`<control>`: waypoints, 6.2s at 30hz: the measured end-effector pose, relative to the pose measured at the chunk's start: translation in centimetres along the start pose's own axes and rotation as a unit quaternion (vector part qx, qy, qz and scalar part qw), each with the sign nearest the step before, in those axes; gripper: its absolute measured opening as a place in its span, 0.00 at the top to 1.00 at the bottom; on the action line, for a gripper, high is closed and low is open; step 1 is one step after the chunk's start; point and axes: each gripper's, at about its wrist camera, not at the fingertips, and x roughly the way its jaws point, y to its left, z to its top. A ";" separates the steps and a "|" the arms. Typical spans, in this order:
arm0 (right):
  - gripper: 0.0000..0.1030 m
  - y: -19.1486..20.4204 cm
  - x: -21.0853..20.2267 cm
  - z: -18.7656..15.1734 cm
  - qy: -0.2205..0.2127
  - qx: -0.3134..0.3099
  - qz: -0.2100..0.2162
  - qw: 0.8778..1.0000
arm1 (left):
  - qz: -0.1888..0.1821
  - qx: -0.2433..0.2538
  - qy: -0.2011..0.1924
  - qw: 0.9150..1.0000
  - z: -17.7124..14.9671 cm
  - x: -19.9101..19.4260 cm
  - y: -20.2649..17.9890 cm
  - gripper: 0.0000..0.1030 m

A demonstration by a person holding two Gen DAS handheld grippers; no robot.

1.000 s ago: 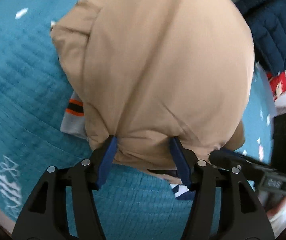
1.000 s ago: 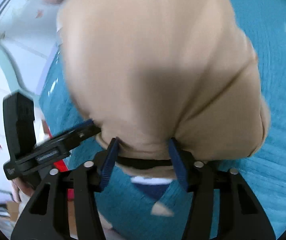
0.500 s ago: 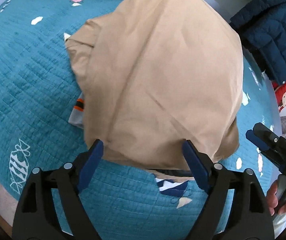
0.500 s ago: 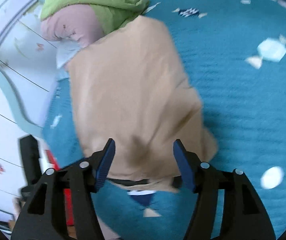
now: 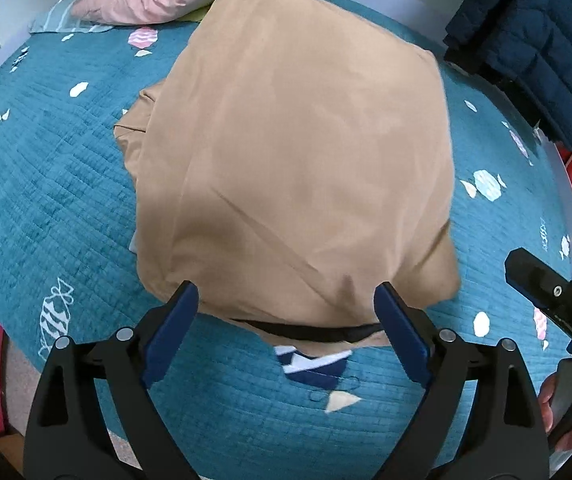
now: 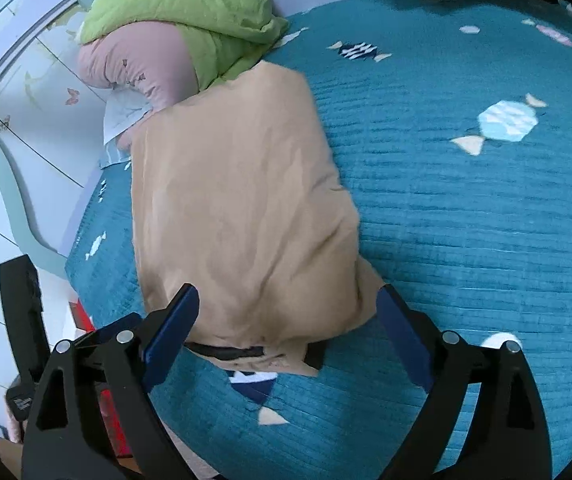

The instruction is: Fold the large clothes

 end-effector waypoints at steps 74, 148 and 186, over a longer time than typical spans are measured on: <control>0.07 -8.3 -21.7 -8.1 -0.330 -0.066 -0.150 0.930 | 0.061 0.092 -0.202 0.973 -9.0 -11.1 -23.2 0.05; 0.82 -4.7 6.1 3.7 0.067 0.076 0.196 0.975 | 0.029 -0.097 -0.028 0.994 -2.6 4.1 -1.3 0.88; 0.81 -4.1 11.6 -2.1 0.163 0.181 0.228 0.943 | -0.013 -0.054 -0.024 0.998 0.5 2.7 2.5 0.36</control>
